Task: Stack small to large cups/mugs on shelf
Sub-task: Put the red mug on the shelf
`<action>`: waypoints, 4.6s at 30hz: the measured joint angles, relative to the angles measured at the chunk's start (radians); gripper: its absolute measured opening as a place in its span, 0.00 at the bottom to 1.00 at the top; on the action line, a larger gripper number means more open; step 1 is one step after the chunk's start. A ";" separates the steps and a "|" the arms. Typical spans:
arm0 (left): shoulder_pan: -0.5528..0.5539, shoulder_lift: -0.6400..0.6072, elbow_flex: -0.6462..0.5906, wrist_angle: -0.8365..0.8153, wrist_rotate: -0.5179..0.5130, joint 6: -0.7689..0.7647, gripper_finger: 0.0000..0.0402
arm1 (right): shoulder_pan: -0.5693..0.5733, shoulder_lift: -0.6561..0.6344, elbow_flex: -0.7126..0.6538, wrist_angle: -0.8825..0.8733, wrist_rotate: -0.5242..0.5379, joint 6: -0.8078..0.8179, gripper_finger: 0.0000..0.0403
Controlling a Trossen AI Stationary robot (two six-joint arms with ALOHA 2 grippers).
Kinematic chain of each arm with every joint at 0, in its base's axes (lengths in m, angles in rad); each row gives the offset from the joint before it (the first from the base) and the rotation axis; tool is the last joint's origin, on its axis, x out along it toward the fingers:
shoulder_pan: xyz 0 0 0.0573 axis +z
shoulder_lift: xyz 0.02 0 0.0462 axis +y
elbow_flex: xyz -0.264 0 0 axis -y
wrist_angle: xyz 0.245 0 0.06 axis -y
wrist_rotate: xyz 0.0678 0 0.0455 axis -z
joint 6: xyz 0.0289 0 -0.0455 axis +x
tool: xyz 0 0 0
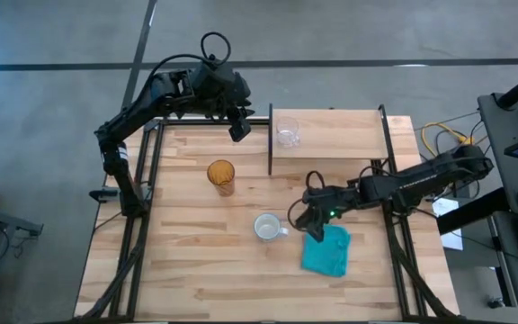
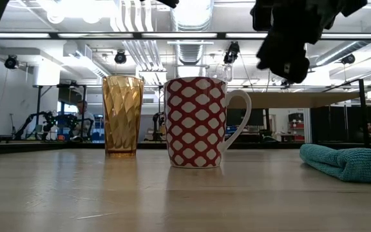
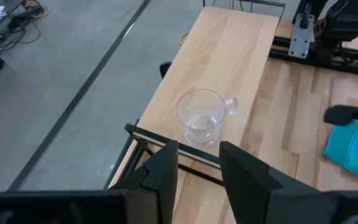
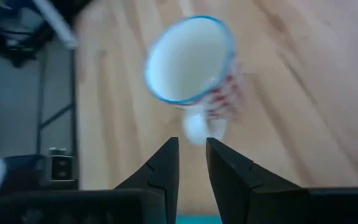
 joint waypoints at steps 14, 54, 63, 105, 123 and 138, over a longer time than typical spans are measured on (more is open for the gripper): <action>0.000 0.000 0.000 -0.006 0.000 0.007 0.26 | 0.026 0.107 -0.014 0.078 0.007 -0.064 0.36; 0.000 -0.017 0.001 -0.031 0.000 0.033 0.26 | 0.033 0.338 0.106 0.137 0.111 -0.119 0.16; 0.000 -0.017 0.001 -0.031 0.000 0.034 0.26 | 0.031 0.281 0.149 0.047 0.141 -0.117 0.15; 0.000 -0.029 0.001 -0.067 0.000 0.030 0.26 | 0.016 -0.213 0.466 -0.815 0.567 -0.037 0.15; 0.000 -0.027 0.001 -0.043 0.000 0.023 0.26 | -0.182 -0.231 0.477 -0.865 0.573 -0.003 0.15; 0.000 -0.027 0.001 -0.030 0.000 0.024 0.26 | -0.314 -0.231 0.500 -0.829 0.469 -0.020 0.15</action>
